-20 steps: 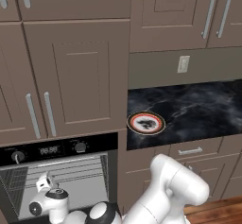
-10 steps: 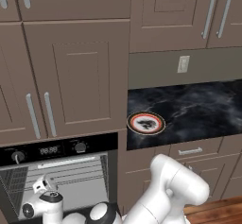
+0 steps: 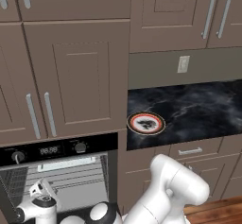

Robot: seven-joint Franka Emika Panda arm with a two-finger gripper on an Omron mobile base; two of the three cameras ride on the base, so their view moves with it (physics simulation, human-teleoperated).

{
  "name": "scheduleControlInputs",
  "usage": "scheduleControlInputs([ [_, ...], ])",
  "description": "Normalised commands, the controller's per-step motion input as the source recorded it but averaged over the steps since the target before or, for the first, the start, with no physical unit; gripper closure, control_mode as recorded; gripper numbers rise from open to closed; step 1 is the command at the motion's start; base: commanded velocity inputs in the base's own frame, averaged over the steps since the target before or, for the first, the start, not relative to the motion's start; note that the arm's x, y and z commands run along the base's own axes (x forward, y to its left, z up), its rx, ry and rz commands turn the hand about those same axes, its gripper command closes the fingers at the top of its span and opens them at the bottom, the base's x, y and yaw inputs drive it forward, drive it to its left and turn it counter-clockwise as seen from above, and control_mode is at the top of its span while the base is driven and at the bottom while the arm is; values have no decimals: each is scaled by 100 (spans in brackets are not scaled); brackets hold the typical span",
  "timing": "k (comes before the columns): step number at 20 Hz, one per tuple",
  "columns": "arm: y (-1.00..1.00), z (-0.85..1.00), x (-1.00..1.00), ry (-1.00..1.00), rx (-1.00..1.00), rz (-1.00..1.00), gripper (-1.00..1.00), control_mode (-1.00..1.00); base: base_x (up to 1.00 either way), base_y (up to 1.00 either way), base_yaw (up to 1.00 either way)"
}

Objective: Take the baked cake out of the oven and place it on the plate for cooling. Then close the oven door.

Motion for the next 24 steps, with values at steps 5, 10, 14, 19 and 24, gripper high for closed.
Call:
scheduleControlInputs([
  [5,33,-83,-66,2,-19,-9,100,-100,0,0,0],
  [10,32,-82,-66,3,-18,-9,100,-100,0,0,0],
  [14,32,-82,-67,3,-19,-9,100,-100,0,0,0],
  [19,32,-82,-66,4,-18,-9,100,-100,0,0,0],
  [24,31,-81,-66,4,-18,-9,100,-100,0,0,0],
])
